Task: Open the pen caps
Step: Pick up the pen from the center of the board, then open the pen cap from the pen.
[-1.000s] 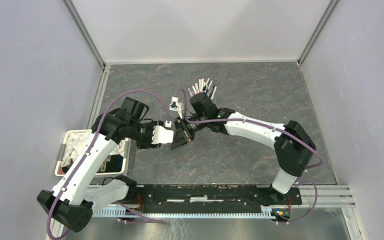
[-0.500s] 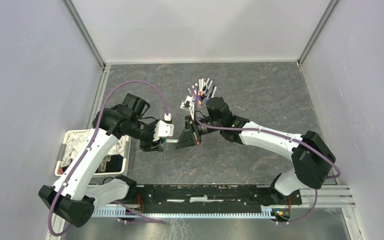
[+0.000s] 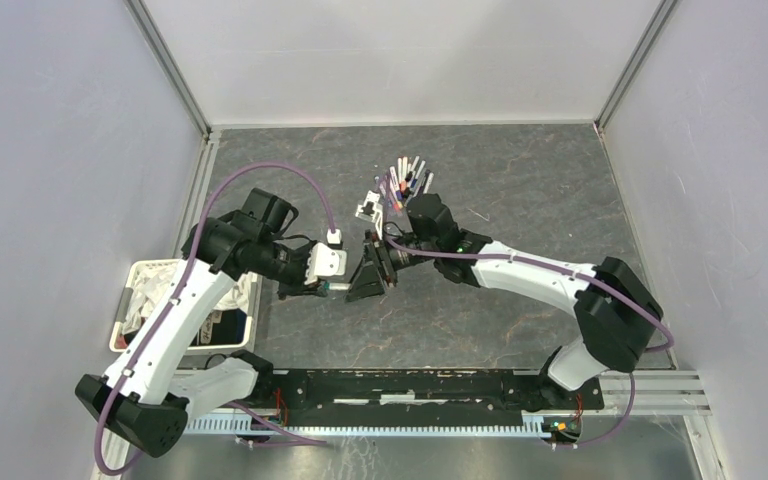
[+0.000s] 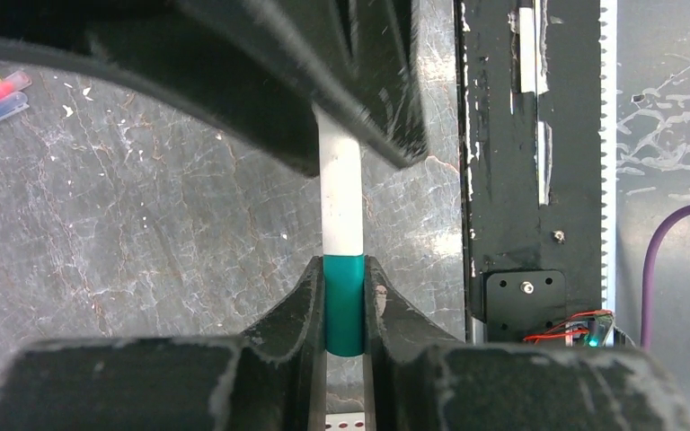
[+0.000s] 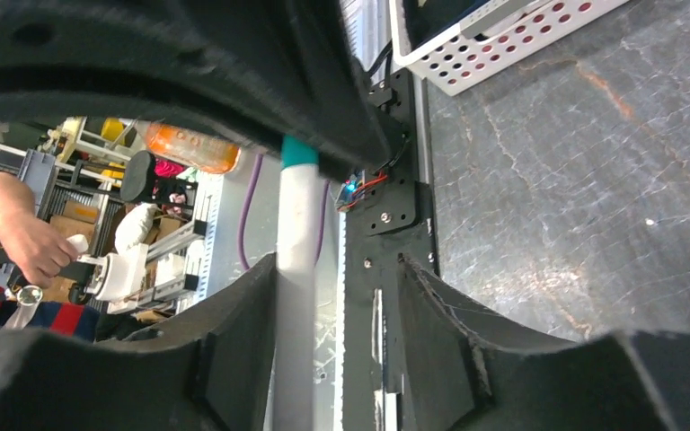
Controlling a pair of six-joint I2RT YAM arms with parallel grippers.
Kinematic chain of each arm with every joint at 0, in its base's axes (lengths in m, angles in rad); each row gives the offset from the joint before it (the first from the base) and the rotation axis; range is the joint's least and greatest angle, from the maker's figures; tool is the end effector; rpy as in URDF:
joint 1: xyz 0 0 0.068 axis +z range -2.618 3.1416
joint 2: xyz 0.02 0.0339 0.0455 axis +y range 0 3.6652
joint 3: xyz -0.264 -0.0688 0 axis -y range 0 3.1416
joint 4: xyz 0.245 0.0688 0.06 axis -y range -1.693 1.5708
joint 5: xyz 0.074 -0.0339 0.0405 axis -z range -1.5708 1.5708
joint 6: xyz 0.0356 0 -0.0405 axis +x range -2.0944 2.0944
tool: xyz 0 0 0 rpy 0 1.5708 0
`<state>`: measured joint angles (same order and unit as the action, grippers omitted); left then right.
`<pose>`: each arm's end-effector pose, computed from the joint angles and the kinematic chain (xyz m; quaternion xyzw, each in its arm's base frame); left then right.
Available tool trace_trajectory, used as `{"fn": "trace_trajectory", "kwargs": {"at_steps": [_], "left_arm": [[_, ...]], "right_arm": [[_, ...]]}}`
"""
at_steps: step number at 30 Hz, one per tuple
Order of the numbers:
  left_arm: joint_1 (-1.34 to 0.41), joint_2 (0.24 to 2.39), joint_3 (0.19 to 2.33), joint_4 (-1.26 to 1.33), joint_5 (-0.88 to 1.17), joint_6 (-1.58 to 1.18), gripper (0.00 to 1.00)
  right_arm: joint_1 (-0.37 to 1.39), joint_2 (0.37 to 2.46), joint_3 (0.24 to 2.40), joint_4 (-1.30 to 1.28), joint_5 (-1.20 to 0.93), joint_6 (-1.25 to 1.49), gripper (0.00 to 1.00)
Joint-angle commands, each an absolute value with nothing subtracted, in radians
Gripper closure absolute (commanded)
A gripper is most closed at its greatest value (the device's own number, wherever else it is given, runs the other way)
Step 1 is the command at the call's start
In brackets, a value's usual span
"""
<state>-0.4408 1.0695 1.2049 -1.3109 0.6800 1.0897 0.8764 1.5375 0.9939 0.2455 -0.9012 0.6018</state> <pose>0.1414 -0.0915 0.3437 0.6876 0.6213 -0.2509 0.2797 0.1985 0.2820 0.2738 -0.3555 0.6818 0.6192 0.1594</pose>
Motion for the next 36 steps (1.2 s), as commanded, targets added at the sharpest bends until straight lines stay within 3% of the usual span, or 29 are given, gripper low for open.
{"fn": "trace_trajectory", "kwargs": {"at_steps": [1,5,20,36], "left_arm": [[-0.446,1.048,1.202,-1.349,0.67,1.157,0.94],[-0.446,1.046,1.198,-1.365,0.664,1.184,0.94],[-0.447,1.054,1.194,-1.311,0.587,1.195,0.98],[-0.444,1.15,1.101,-1.131,0.301,1.251,0.98]], "right_arm": [[0.889,1.612,1.123,0.206,-0.915,0.553,0.44],[0.899,1.673,1.203,0.191,-0.945,0.554,0.47],[0.897,1.62,1.142,0.021,-0.953,0.406,1.0],[0.728,1.394,0.798,-0.249,-0.784,0.158,1.0]]}}
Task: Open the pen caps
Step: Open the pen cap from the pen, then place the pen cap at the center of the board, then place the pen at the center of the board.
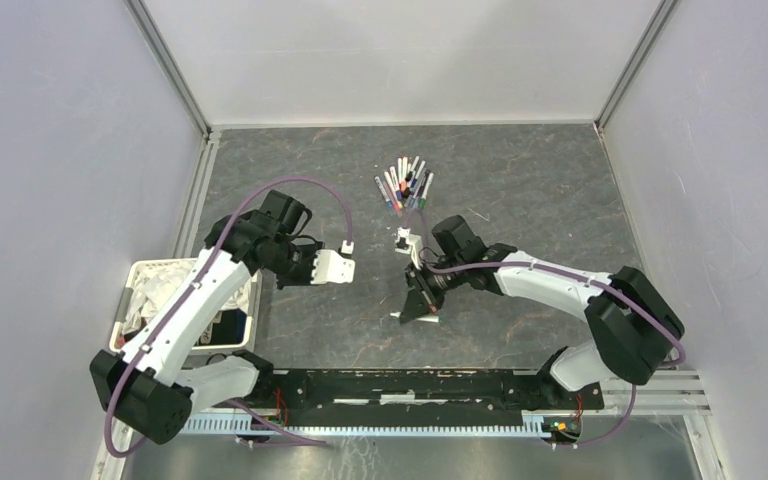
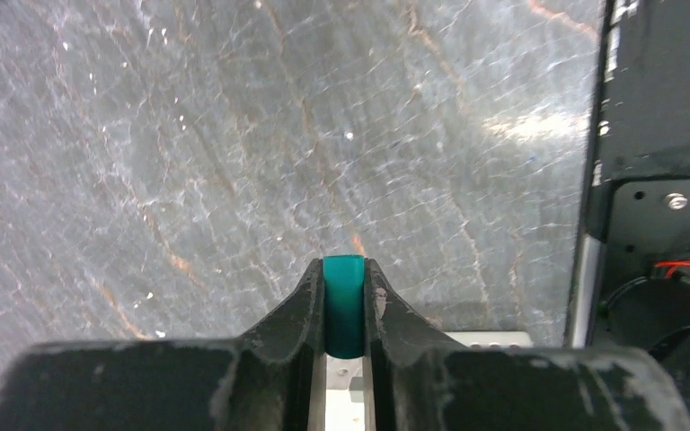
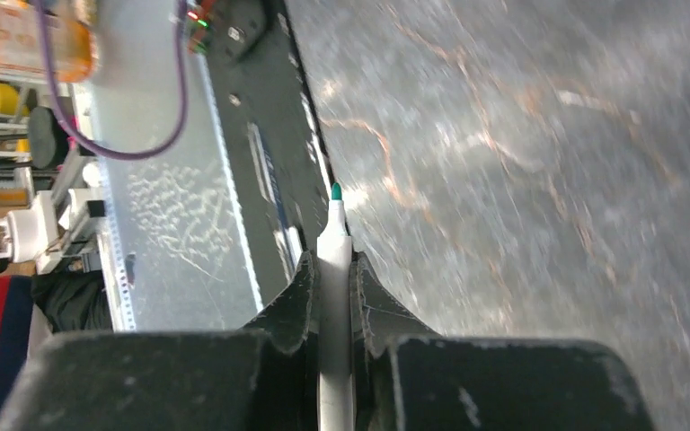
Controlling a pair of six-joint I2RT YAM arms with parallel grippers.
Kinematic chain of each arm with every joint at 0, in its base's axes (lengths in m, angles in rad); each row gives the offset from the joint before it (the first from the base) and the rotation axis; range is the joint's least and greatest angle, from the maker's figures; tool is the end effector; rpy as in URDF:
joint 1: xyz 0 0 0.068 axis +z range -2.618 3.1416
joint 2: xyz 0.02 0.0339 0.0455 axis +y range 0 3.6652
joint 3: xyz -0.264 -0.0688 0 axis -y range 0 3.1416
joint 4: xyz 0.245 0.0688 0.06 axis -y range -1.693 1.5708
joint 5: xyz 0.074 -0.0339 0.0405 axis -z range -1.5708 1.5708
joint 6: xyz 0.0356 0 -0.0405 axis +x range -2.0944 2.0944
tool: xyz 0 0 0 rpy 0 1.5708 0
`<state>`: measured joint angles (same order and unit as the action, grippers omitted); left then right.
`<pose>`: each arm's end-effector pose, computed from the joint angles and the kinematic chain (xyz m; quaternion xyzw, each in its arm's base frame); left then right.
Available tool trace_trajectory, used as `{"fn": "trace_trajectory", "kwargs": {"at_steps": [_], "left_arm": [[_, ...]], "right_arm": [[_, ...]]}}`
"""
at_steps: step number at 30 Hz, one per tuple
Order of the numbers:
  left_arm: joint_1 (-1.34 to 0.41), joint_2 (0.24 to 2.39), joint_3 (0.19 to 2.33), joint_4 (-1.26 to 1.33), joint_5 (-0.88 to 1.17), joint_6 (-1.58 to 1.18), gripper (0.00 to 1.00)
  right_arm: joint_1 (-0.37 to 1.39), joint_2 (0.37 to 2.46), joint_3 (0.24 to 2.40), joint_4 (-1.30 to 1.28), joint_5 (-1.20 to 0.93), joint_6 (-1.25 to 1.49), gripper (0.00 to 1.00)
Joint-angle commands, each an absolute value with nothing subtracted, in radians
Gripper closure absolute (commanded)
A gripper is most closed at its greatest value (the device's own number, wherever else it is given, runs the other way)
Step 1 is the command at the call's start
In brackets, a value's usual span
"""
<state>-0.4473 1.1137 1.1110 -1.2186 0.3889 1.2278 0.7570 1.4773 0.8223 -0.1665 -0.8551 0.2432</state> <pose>0.1612 -0.0923 0.3093 0.7404 0.6217 -0.1111 0.2301 0.1942 0.2204 0.2034 -0.3619 0.7805 0.4983 0.1072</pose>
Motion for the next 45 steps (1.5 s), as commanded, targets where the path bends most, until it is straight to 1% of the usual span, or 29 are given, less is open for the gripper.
{"fn": "trace_trajectory", "kwargs": {"at_steps": [1,3,8,11,14,17,22,26,29,32,35,37,39,41,42,43,44,45], "left_arm": [[-0.443,1.161,1.097,-1.103,0.303,1.229,0.98],[-0.444,1.19,1.083,-1.032,0.322,1.168,0.98],[-0.437,1.313,1.014,-0.784,0.322,0.961,0.98],[-0.418,1.402,0.997,-0.686,0.316,0.859,0.98],[-0.393,1.484,0.987,-0.596,0.304,0.789,0.98],[-0.381,1.58,1.0,-0.524,0.24,0.728,0.98],[-0.364,1.719,1.047,-0.481,0.184,0.595,0.98],[-0.365,1.73,0.989,-0.405,0.167,0.555,0.97],[-0.364,1.731,0.947,-0.375,0.152,0.538,0.94],[-0.364,1.731,0.932,-0.38,0.159,0.532,0.87],[-0.363,1.712,0.921,-0.392,0.17,0.538,0.77],[-0.363,1.695,0.922,-0.413,0.182,0.551,0.57],[-0.364,1.68,0.93,-0.444,0.199,0.563,0.41],[-0.363,1.669,0.941,-0.485,0.219,0.575,0.3],[-0.363,1.663,0.95,-0.503,0.226,0.578,0.22],[-0.363,1.656,0.96,-0.516,0.23,0.578,0.2],[-0.362,1.648,0.973,-0.542,0.239,0.581,0.11],[-0.361,1.635,0.986,-0.562,0.247,0.579,0.09]], "right_arm": [[0.713,1.376,0.787,-0.249,-0.76,0.16,1.0],[0.68,1.346,0.775,-0.252,-0.68,0.169,1.0],[0.607,1.264,0.741,-0.263,-0.298,0.235,1.0],[0.582,1.214,0.69,-0.245,-0.089,0.261,1.0],[0.565,1.174,0.634,-0.198,0.047,0.279,1.0],[0.553,1.172,0.588,-0.14,0.126,0.284,1.0],[0.534,1.198,0.517,-0.019,0.21,0.302,1.0],[0.53,1.218,0.476,0.061,0.269,0.307,1.0],[0.528,1.244,0.465,0.099,0.271,0.301,1.0],[0.528,1.279,0.472,0.109,0.27,0.299,1.0],[0.525,1.296,0.471,0.119,0.28,0.3,1.0],[0.52,1.303,0.465,0.131,0.281,0.294,1.0],[0.514,1.317,0.465,0.138,0.279,0.288,1.0],[0.508,1.336,0.465,0.149,0.27,0.283,1.0],[0.506,1.345,0.466,0.154,0.266,0.281,1.0],[0.505,1.354,0.466,0.158,0.264,0.278,1.0],[0.505,1.364,0.468,0.161,0.26,0.279,1.0],[0.505,1.371,0.468,0.169,0.257,0.278,0.99]]}}
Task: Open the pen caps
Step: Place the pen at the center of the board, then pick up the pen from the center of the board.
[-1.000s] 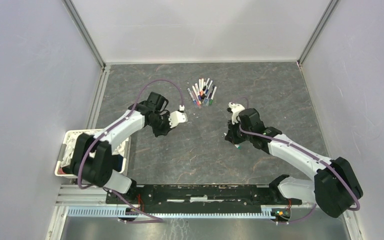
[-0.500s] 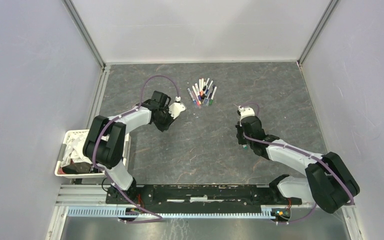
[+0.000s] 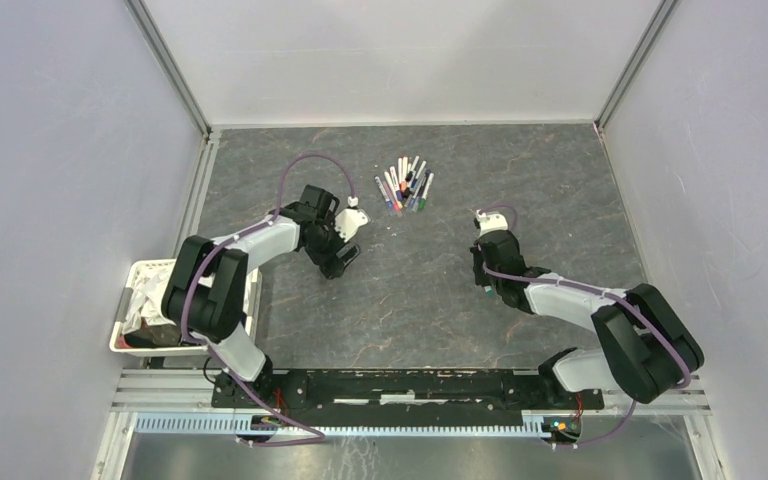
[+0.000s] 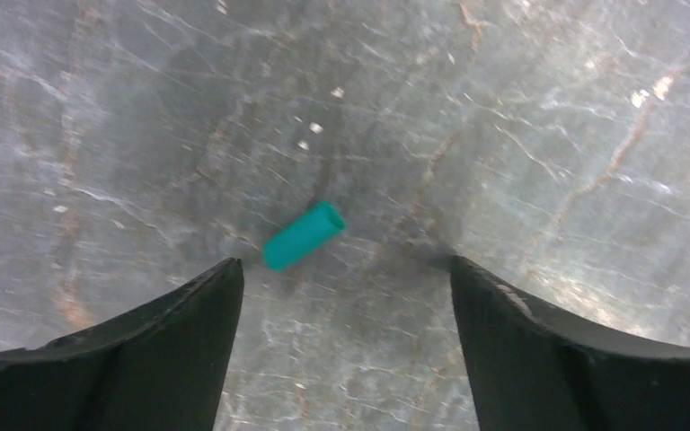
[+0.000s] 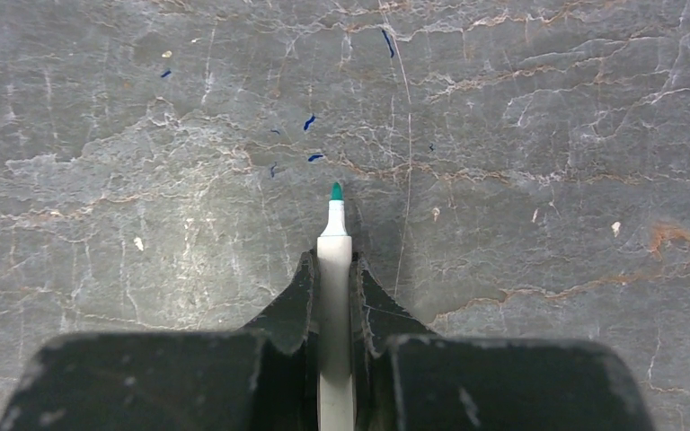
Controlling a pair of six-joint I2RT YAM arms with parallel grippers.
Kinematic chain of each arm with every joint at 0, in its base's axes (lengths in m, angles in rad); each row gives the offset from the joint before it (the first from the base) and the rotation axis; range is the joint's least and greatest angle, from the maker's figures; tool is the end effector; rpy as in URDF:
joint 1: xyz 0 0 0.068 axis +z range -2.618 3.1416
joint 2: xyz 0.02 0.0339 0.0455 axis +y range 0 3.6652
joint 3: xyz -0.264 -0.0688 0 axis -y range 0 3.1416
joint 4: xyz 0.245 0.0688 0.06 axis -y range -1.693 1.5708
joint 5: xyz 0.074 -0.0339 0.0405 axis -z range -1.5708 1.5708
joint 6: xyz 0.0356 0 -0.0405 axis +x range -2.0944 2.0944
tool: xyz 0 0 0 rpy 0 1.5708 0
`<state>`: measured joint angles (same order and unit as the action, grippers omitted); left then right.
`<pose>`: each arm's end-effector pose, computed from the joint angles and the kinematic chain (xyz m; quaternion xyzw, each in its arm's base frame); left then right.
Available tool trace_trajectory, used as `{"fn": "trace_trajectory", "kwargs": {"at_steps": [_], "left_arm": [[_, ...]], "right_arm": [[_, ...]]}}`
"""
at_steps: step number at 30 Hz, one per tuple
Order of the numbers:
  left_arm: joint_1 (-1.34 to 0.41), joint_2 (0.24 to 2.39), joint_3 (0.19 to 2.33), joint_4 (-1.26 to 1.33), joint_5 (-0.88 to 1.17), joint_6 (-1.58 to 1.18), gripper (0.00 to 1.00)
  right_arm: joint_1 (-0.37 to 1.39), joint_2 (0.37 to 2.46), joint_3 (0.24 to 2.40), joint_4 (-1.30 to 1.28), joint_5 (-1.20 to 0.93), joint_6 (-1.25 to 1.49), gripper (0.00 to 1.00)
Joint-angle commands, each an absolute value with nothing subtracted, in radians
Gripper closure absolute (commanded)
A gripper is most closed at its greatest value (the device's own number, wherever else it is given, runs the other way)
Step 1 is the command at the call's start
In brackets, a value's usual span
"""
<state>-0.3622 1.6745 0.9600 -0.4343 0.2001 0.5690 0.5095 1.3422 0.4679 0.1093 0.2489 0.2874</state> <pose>0.2933 -0.1187 0.1615 0.4555 0.8600 -0.0756 0.2174 0.2152 0.1102 0.1460 -0.0528 0.9126 0.0457 0.4029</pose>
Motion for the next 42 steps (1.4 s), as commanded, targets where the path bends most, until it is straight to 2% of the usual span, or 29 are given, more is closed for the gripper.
{"fn": "trace_trajectory", "kwargs": {"at_steps": [1,4,8,10,19,24,28,42], "left_arm": [[-0.36,1.628,1.005,-0.586,0.258,0.578,0.01],[-0.343,1.607,1.094,-0.673,0.282,0.544,0.0],[-0.308,1.591,1.254,-0.801,0.329,0.494,0.0],[-0.292,1.565,1.296,-0.828,0.347,0.475,0.0],[-0.212,1.462,1.377,-0.896,0.439,0.446,0.0],[-0.167,1.451,1.439,-0.933,0.496,0.433,0.0],[-0.151,1.439,1.456,-0.928,0.483,0.417,0.0],[-0.146,1.385,1.372,-0.94,0.578,0.427,0.0]], "right_arm": [[0.506,1.378,0.468,0.173,0.255,0.278,0.98],[0.506,1.391,0.47,0.179,0.259,0.279,0.92],[0.504,1.386,0.465,0.182,0.243,0.292,0.76],[0.506,1.375,0.456,0.183,0.24,0.305,0.72],[0.504,1.317,0.456,0.128,0.247,0.329,0.68],[0.504,1.279,0.529,0.083,0.251,0.318,0.6],[0.505,1.334,0.679,0.043,0.234,0.301,0.53],[0.502,1.928,1.377,-0.093,0.228,0.303,0.54]]}}
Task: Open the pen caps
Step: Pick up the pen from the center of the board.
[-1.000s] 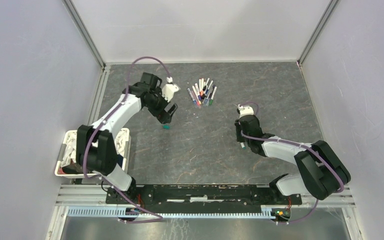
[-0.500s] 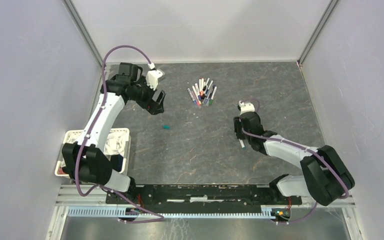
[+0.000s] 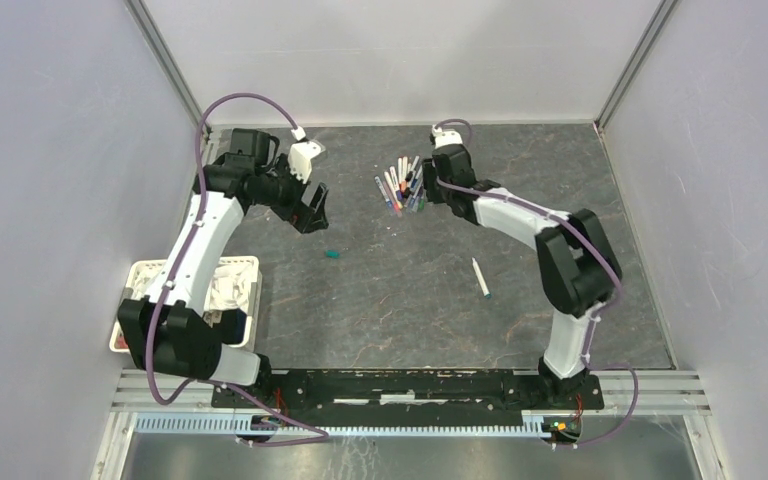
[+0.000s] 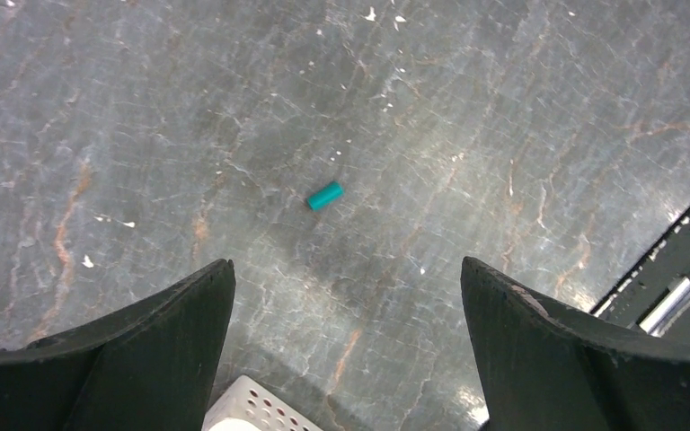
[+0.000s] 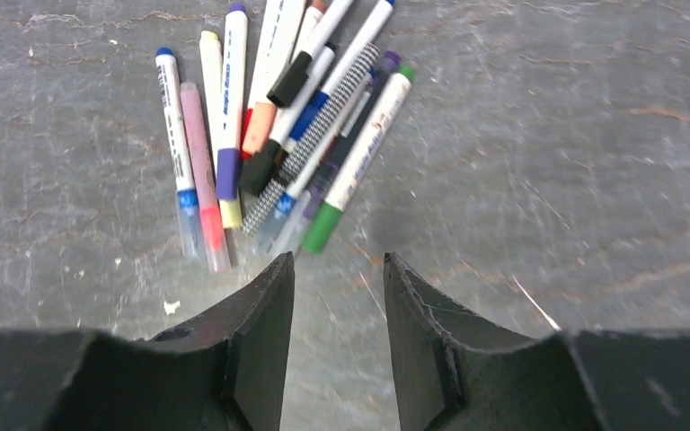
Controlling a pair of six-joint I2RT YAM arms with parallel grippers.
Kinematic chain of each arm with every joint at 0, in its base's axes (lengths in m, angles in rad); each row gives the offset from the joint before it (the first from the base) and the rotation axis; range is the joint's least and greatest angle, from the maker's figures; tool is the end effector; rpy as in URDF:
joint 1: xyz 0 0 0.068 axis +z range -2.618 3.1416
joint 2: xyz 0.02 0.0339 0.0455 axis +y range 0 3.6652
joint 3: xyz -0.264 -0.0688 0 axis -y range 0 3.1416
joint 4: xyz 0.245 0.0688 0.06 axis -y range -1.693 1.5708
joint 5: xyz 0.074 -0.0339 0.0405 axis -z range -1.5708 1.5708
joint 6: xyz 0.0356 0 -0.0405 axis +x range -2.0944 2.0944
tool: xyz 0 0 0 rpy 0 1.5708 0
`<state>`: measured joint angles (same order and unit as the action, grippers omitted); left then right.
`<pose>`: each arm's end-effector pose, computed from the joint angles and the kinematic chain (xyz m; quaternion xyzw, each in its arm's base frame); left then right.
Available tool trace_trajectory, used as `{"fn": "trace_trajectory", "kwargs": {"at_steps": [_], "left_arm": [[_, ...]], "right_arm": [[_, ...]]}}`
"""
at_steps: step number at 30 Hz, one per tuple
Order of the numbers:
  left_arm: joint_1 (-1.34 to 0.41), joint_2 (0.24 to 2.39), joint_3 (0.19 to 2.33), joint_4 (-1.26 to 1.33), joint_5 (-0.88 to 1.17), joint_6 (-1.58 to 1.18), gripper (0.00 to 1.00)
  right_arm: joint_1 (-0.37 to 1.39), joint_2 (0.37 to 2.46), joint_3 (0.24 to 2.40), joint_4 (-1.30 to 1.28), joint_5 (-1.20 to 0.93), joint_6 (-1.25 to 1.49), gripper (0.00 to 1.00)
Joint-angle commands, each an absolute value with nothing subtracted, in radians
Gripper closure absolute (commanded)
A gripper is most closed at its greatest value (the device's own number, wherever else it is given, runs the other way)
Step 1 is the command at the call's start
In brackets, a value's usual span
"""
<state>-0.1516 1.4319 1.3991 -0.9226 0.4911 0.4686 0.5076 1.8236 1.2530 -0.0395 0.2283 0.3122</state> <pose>0.2853 -0.0606 0.3408 0.3522 0.8579 -0.1824 0.3267 0.3655 0.1940 0.2250 -0.0336 0.8820 0.0903 0.4613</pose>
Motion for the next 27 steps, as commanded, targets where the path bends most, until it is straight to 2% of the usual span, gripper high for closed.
{"fn": "trace_trajectory", "kwargs": {"at_steps": [1,8,14,27], "left_arm": [[-0.146,1.378,1.363,-0.944,0.59,0.431,0.0],[-0.146,1.335,1.321,-0.939,0.56,0.458,0.0],[-0.146,1.316,1.309,-0.94,0.554,0.466,0.0],[-0.146,1.297,1.279,-0.936,0.543,0.483,0.0]], "right_arm": [[0.501,1.965,1.416,-0.096,0.224,0.298,0.54],[0.488,2.115,1.588,-0.135,0.231,0.301,0.54],[0.463,2.154,1.616,-0.146,0.241,0.314,0.6],[0.45,2.198,1.65,-0.137,0.199,0.338,0.6]]}}
